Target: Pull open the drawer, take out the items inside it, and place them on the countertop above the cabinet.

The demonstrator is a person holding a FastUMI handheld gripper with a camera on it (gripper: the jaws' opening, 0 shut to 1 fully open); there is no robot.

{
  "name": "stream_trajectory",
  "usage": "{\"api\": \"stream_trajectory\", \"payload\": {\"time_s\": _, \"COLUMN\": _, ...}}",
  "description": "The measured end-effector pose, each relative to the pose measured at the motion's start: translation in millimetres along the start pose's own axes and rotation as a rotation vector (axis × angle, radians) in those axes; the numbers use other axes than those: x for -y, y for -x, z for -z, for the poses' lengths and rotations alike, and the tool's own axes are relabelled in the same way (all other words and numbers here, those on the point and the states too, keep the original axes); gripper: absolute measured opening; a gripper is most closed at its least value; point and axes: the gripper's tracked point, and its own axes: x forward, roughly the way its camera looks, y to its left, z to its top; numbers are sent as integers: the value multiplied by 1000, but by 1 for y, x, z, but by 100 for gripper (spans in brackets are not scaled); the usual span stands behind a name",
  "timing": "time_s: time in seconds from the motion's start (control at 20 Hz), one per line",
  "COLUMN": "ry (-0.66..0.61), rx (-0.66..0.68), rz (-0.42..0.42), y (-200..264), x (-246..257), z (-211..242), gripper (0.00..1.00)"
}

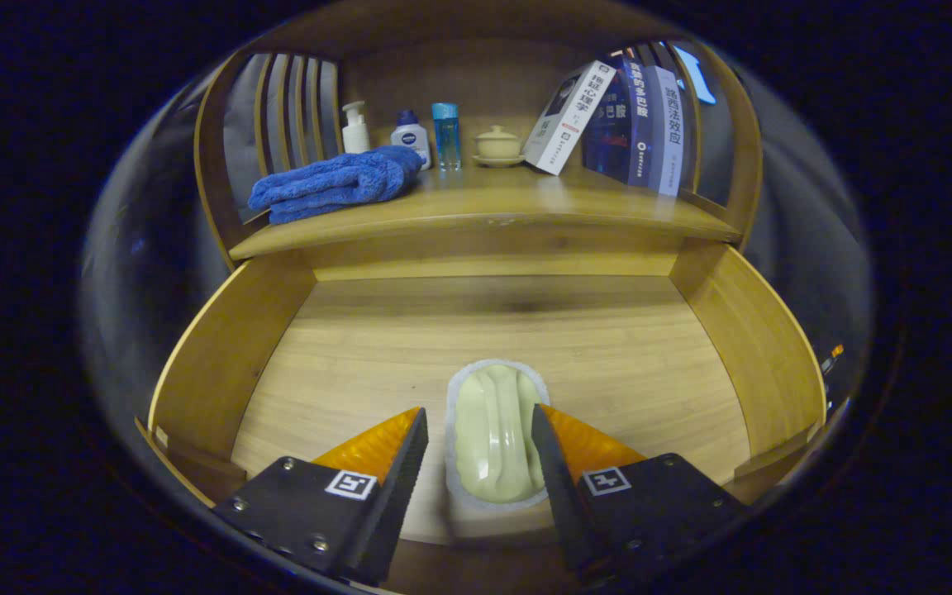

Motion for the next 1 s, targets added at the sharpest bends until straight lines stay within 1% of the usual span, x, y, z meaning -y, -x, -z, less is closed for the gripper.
{"api": "stream_trajectory", "payload": {"time_s": 0.05, "ry": 41, "rx": -25, "rz": 45, "y": -8, "x": 10, "z": 6, "gripper": 65}}
{"api": "stream_trajectory", "payload": {"time_s": 0.1, "ry": 42, "rx": 11, "rz": 40, "y": -4, "x": 10, "z": -3, "gripper": 53}}
{"api": "stream_trajectory", "payload": {"time_s": 0.15, "ry": 51, "rx": -19, "rz": 48, "y": -11, "x": 13, "z": 8, "gripper": 42}}
{"api": "stream_trajectory", "payload": {"time_s": 0.2, "ry": 14, "rx": 13, "rz": 42, "y": -5, "x": 16, "z": -3, "gripper": 31}}
{"api": "stream_trajectory", "payload": {"time_s": 0.25, "ry": -23, "rx": 7, "rz": 35, "y": -2, "x": 19, "z": 0, "gripper": 20}}
{"api": "stream_trajectory", "payload": {"time_s": 0.3, "ry": -56, "rx": 33, "rz": 35, "y": -1, "x": 20, "z": -1, "gripper": 16}}
{"api": "stream_trajectory", "payload": {"time_s": 0.4, "ry": -86, "rx": 99, "rz": 36, "y": 2, "x": 22, "z": -4, "gripper": 16}}
{"api": "stream_trajectory", "payload": {"time_s": 0.45, "ry": -63, "rx": 141, "rz": 28, "y": 7, "x": 19, "z": -8, "gripper": 16}}
{"api": "stream_trajectory", "payload": {"time_s": 0.5, "ry": -58, "rx": 181, "rz": 44, "y": 7, "x": 24, "z": -16, "gripper": 15}}
{"api": "stream_trajectory", "payload": {"time_s": 0.55, "ry": -51, "rx": 144, "rz": 41, "y": 2, "x": 22, "z": -9, "gripper": 15}}
{"api": "stream_trajectory", "payload": {"time_s": 0.6, "ry": -57, "rx": 167, "rz": 43, "y": 6, "x": 23, "z": -12, "gripper": 15}}
{"api": "stream_trajectory", "payload": {"time_s": 0.8, "ry": -62, "rx": 152, "rz": 35, "y": 9, "x": 23, "z": -8, "gripper": 15}}
{"api": "stream_trajectory", "payload": {"time_s": 1.0, "ry": -84, "rx": 119, "rz": -24, "y": 7, "x": 15, "z": -6, "gripper": 16}}
